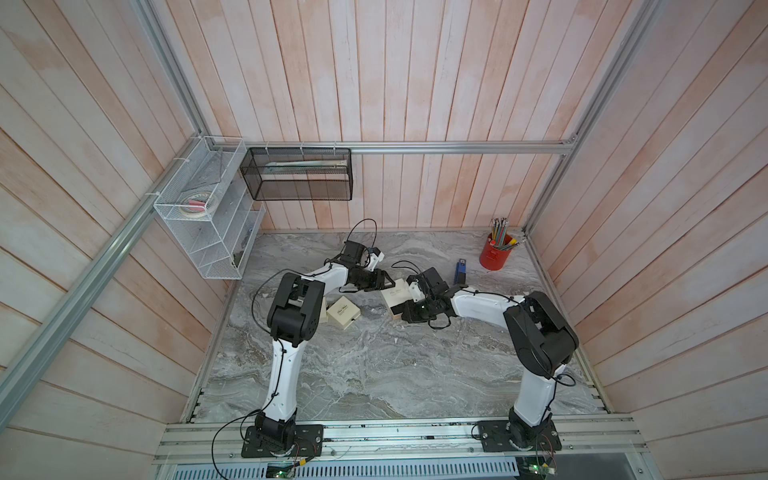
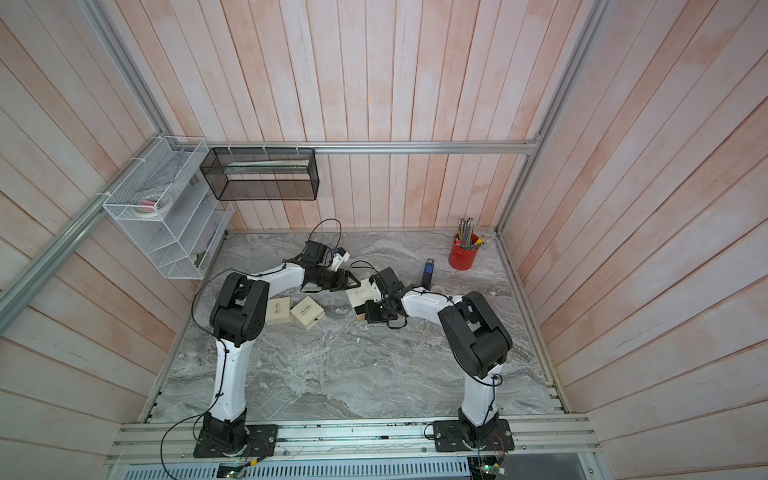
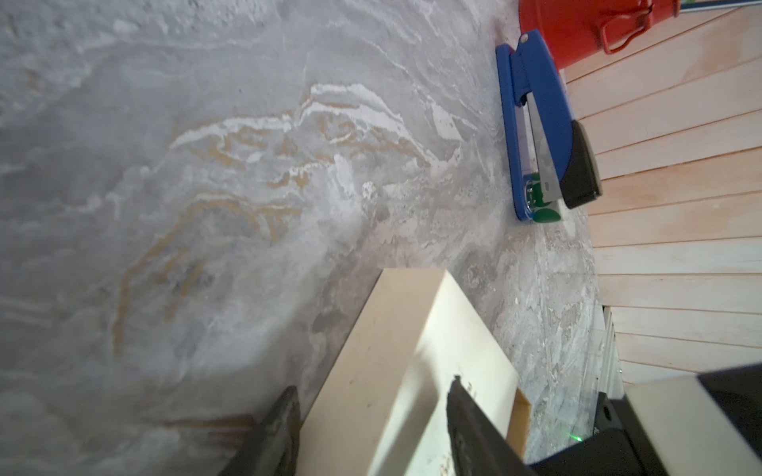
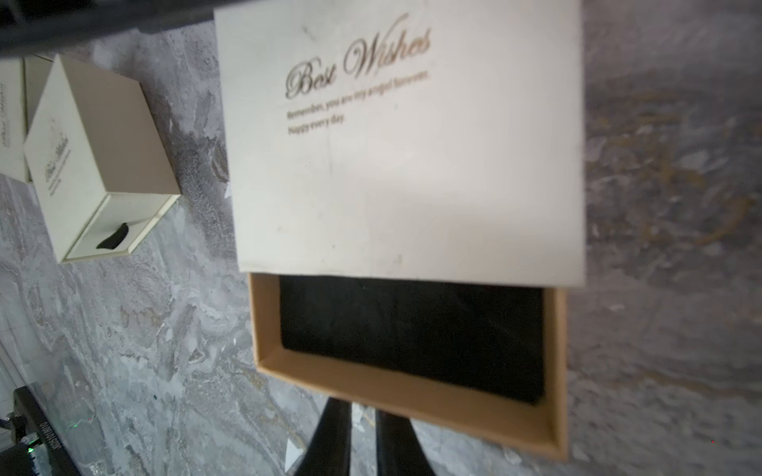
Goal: Place the earrings into the drawer-style jewelry box
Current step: Close the drawer of the jewelry box, then move the jewelry box to the center of the board.
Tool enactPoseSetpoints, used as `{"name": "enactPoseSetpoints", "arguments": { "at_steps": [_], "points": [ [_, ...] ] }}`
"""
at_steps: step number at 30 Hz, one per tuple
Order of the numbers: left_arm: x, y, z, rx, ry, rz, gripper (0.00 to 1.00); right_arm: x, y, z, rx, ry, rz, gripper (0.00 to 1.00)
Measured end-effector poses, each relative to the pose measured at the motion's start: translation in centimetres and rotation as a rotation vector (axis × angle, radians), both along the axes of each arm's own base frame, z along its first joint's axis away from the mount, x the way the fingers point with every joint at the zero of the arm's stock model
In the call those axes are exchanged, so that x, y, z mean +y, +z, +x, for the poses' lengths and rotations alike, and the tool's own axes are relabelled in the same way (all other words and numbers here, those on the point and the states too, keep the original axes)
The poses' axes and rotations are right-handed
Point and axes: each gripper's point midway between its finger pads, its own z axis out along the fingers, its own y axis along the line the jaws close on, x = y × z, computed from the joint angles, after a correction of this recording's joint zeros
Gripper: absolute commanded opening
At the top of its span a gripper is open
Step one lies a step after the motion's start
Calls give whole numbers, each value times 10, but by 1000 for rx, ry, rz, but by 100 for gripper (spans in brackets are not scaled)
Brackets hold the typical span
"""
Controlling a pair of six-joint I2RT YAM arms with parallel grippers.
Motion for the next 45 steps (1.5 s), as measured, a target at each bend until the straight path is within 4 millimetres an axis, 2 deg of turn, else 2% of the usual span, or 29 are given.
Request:
{"name": "enactPoseSetpoints", "arguments": {
  "at_steps": [8, 12, 17, 19, 24, 28, 30, 32, 35, 38, 41, 45],
  "points": [
    [-3, 0, -24, 41, -22, -31, 57, -1, 0, 8, -27, -2, -10, 16],
    [-5, 2, -28, 35, -24, -37, 58, -2, -1, 8, -31, 3, -19, 17],
    [-7, 5, -32, 46, -18, -59, 75, -6, -3, 6, -36, 0, -32, 21],
    [-8, 10, -36, 48, -18, -64, 79, -12, -2, -1, -40, -3, -39, 24],
    [-5, 44, -35, -17, 11, -81, 85, -30, 21, -12, -98, -14, -52, 37],
    [20, 85, -34, -124, 111, -66, 86, -34, 51, 3, -186, -37, -34, 52],
    [43, 102, -38, -172, 200, -45, 86, -36, 63, 19, -225, -53, -32, 57],
    [68, 111, -43, -198, 292, -23, 86, -36, 72, 33, -252, -64, -31, 59],
    [111, 106, -56, -178, 437, 23, 85, -27, 84, 60, -294, -59, -29, 63],
    [136, 88, -70, -113, 523, 69, 83, -18, 85, 81, -310, -46, -35, 65],
    [138, 73, -88, -43, 534, 100, 83, -19, 78, 94, -293, -41, -49, 66],
    [136, 65, -107, 20, 538, 153, 85, -30, 70, 106, -254, -60, -57, 66]
  ]
}}
